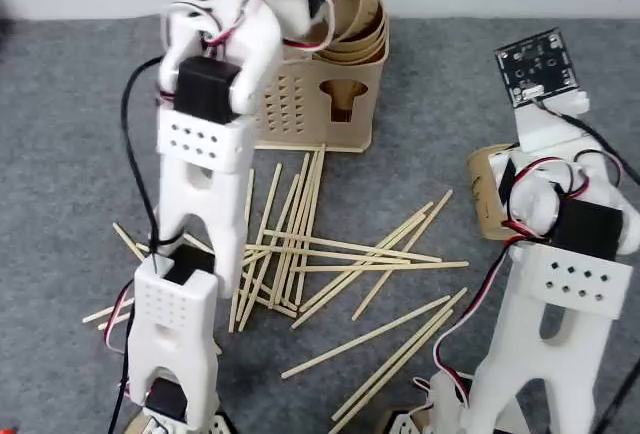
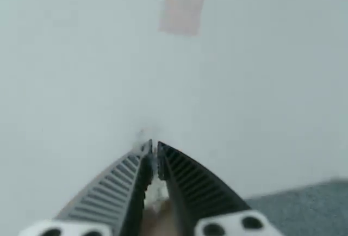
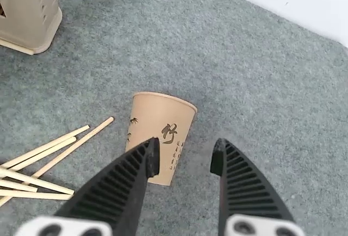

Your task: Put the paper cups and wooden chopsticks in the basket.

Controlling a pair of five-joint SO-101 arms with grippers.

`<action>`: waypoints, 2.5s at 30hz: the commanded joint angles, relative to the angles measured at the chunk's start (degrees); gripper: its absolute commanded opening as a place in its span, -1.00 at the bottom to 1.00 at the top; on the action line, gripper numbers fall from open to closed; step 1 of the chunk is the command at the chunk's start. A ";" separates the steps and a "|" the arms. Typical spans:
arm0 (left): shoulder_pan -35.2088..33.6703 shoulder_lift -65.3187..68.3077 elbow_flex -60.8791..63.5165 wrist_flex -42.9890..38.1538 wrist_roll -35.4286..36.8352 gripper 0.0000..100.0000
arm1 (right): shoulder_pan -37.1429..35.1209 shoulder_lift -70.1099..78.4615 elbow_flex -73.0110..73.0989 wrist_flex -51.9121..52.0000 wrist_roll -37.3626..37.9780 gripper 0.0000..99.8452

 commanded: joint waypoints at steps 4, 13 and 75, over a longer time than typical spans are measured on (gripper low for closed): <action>-5.71 -2.20 -2.77 6.51 7.21 -0.97 | 0.22 -2.24 -0.53 -0.75 -0.53 -0.66; 0.09 -2.29 5.14 8.88 10.81 -0.97 | -0.84 -1.98 -0.53 -0.92 -0.53 -0.66; -14.95 -2.46 -1.98 38.77 8.00 -0.97 | 21.14 -4.70 28.48 -55.78 -0.09 -0.66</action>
